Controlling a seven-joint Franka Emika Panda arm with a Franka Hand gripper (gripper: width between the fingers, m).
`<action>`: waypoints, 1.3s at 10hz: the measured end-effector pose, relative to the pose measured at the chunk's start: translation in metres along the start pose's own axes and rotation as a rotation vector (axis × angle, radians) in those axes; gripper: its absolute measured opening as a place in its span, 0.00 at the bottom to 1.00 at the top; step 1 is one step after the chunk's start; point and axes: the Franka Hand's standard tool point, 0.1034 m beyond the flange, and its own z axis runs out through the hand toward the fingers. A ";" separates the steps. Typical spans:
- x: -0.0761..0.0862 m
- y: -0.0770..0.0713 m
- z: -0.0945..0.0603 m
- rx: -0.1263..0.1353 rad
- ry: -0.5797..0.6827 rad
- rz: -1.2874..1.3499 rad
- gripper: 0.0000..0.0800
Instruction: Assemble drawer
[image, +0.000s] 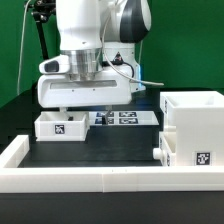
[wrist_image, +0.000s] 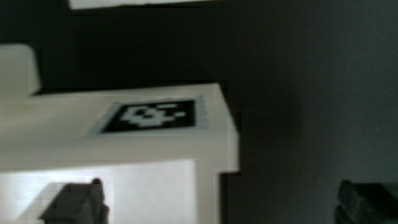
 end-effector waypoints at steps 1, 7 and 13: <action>-0.002 0.002 0.003 -0.001 -0.002 -0.010 0.81; -0.006 0.001 0.006 -0.005 0.003 -0.035 0.80; -0.006 0.001 0.006 -0.005 0.003 -0.037 0.05</action>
Offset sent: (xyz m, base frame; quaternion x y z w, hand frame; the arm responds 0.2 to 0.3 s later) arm -0.0076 0.0012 -0.0176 -0.0057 0.0167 -0.0104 0.9998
